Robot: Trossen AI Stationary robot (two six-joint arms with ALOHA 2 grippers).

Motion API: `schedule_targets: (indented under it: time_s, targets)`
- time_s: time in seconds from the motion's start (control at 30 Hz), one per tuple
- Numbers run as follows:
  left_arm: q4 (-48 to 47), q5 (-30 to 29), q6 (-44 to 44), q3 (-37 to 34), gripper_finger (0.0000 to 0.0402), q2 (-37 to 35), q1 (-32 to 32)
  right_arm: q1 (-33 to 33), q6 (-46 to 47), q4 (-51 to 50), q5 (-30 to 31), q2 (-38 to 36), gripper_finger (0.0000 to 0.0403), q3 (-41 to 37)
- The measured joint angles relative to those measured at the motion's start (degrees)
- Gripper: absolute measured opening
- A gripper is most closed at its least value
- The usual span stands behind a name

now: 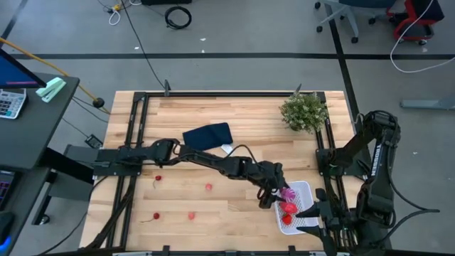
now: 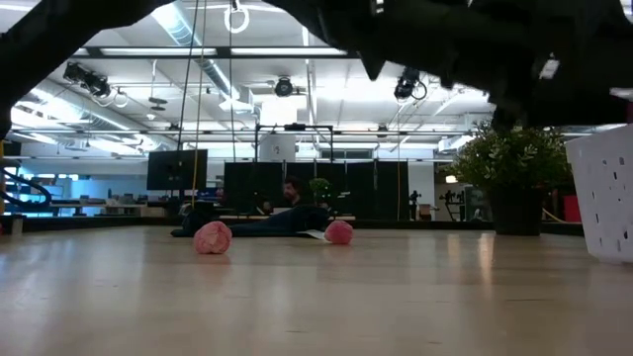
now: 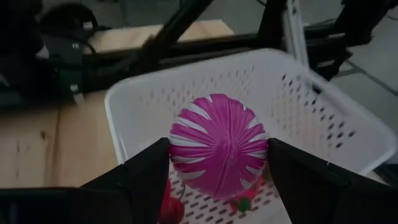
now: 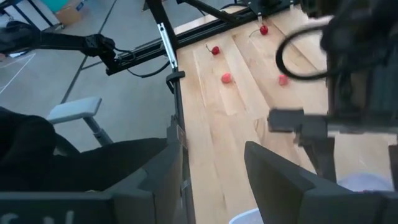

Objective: Pick and placing Produce into tupperware
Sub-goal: Put the onion into the white bin

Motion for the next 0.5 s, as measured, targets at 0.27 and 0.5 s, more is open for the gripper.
schedule_targets:
  time_s: [0.27, 0.5]
  targets:
    - [0.0, -0.1, 1.6, 0.1, 0.0267, 0.1, 0.0, 0.0, 0.0, -0.1, 0.0, 0.0, 0.0183, 0.0]
    - [-4.5, -0.1, 6.3, 0.0, 0.0268, 0.2, -0.4, 0.0, 0.1, -0.1, 0.0, 0.0, 0.0183, 0.0]
